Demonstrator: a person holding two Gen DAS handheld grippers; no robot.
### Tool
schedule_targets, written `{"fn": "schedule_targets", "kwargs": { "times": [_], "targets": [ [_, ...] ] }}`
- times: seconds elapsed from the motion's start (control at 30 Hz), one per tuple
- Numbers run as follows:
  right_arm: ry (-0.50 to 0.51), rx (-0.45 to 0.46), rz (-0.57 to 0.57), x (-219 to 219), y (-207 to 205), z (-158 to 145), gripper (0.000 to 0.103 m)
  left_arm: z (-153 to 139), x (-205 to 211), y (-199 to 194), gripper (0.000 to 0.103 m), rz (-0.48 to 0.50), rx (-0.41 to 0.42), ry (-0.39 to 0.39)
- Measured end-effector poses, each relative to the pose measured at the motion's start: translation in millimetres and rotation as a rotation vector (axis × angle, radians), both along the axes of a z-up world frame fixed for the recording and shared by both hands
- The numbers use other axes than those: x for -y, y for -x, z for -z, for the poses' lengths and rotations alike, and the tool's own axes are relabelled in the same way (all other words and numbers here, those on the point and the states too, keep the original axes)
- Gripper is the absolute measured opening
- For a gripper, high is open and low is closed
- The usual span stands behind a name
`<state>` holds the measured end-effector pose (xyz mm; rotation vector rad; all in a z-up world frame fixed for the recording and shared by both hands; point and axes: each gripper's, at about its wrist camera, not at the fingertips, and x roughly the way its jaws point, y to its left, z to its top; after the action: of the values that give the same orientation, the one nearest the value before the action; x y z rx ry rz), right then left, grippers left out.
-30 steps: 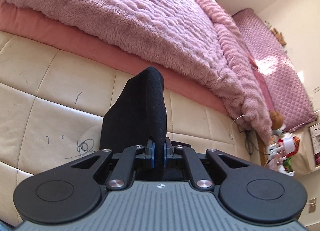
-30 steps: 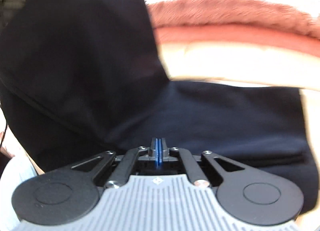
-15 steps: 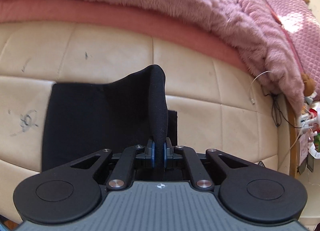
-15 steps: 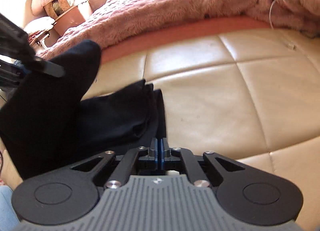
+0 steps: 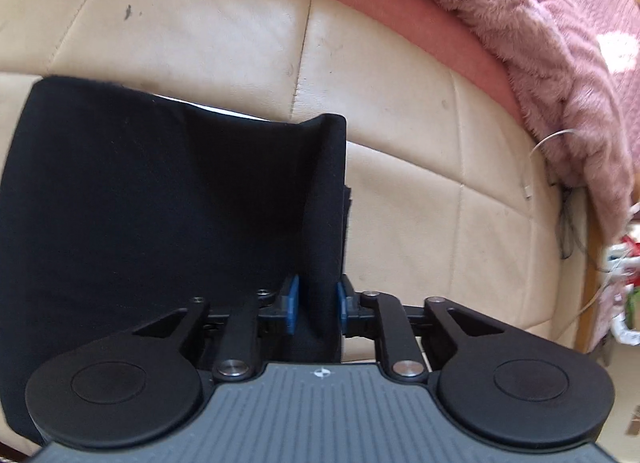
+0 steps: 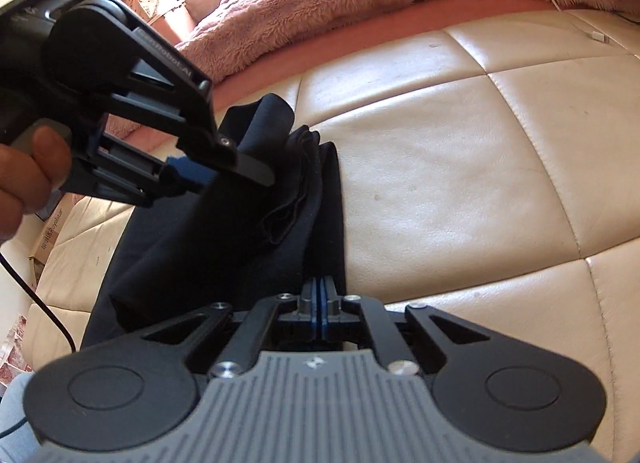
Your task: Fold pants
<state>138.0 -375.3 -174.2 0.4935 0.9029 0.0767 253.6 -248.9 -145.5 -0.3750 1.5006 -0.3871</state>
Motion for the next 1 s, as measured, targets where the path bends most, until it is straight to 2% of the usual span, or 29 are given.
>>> {"fn": "schedule_targets", "kwargs": {
  "times": [0.1,0.17,0.2,0.27,0.33,0.47,0.57,0.73,0.87,1.0],
  "targets": [
    [0.018,0.002,0.004,2,8,-7,0.000,0,-5,1,0.024,0.001,-0.026,0.146],
    [0.033,0.012,0.025,5,10,-15,0.005,-7,-6,2,0.026,-0.008,-0.006,0.187],
    [0.041,0.025,0.040,7,15,-22,0.007,-14,-10,3,0.026,-0.008,0.019,0.182],
    [0.053,0.039,0.068,12,20,-34,0.021,-27,-23,4,0.026,-0.006,0.082,0.172],
    [0.020,0.058,0.079,15,23,-45,0.026,-40,-38,7,0.026,0.023,0.159,0.142],
    [0.017,0.099,0.035,-2,25,-68,0.027,-59,-70,16,0.026,0.097,0.321,0.026],
    [0.039,0.119,-0.071,-31,24,-80,0.027,-63,-92,34,0.026,0.175,0.418,-0.065],
    [0.156,0.072,-0.138,-61,19,-68,0.026,-46,-127,57,0.026,0.204,0.429,-0.077],
    [0.283,-0.025,-0.149,-60,11,-38,0.015,-31,-149,74,0.026,0.226,0.430,-0.074],
    [0.314,-0.031,-0.150,-61,8,-24,0.014,-14,-162,85,0.023,0.237,0.416,-0.097]
  ]
}}
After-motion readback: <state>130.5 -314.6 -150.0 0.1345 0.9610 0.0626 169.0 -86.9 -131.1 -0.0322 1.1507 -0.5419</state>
